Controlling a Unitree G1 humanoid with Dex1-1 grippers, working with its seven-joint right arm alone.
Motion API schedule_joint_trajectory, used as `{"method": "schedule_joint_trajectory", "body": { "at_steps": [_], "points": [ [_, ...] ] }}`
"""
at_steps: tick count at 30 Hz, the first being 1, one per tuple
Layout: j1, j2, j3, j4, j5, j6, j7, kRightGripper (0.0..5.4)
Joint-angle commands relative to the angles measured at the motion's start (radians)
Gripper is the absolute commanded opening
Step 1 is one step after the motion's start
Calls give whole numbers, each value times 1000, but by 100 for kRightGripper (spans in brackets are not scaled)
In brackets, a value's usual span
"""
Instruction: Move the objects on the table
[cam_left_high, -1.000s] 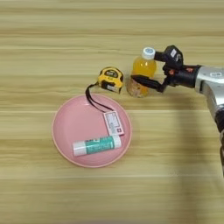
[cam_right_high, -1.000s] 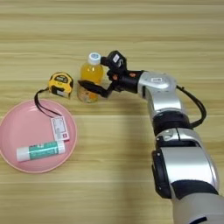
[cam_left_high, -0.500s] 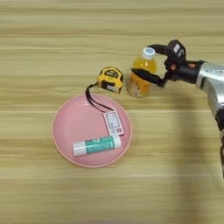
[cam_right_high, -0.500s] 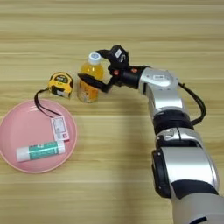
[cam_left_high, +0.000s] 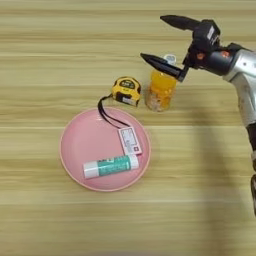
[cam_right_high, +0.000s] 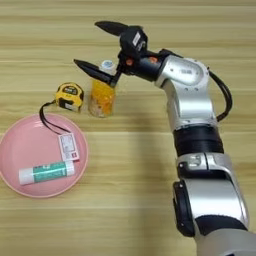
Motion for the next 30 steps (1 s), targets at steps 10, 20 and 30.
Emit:
{"method": "schedule_joint_trajectory", "body": {
  "at_steps": [10,20,30],
  "points": [
    [109,-20,134,-302,47,150,78,536],
    [157,-28,213,-293,-10,191,94,536],
    [184,-16,273,-263,-51,238,94,536]
  ]
}}
